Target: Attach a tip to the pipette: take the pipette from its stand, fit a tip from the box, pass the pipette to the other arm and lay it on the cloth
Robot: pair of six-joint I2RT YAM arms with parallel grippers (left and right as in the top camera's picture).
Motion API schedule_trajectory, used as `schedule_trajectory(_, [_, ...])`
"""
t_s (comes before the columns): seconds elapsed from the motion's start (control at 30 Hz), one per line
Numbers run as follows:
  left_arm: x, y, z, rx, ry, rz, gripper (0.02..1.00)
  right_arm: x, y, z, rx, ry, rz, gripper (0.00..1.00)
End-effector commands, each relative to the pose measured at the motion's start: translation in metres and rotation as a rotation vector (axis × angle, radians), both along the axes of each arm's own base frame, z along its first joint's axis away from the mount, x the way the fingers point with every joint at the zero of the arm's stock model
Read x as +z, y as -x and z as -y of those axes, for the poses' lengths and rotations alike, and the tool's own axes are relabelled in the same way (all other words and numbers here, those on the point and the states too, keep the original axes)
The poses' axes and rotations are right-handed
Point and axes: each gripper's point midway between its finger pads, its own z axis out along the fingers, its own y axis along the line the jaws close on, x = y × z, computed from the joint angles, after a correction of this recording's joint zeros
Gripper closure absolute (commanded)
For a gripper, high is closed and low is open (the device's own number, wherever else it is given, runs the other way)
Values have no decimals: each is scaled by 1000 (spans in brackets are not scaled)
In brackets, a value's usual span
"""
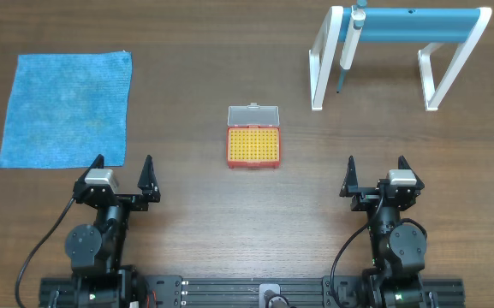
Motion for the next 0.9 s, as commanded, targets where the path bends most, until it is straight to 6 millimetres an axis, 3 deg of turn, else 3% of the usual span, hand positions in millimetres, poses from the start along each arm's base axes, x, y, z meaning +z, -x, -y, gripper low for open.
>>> schedule_trajectory(0.03, [-1, 0, -1, 4, -13, 0, 23, -2, 0, 0, 3, 3, -9, 14])
schedule_trajectory(0.9, [-1, 0, -1, 4, -13, 0, 23, 1, 0, 2, -12, 2, 6, 14])
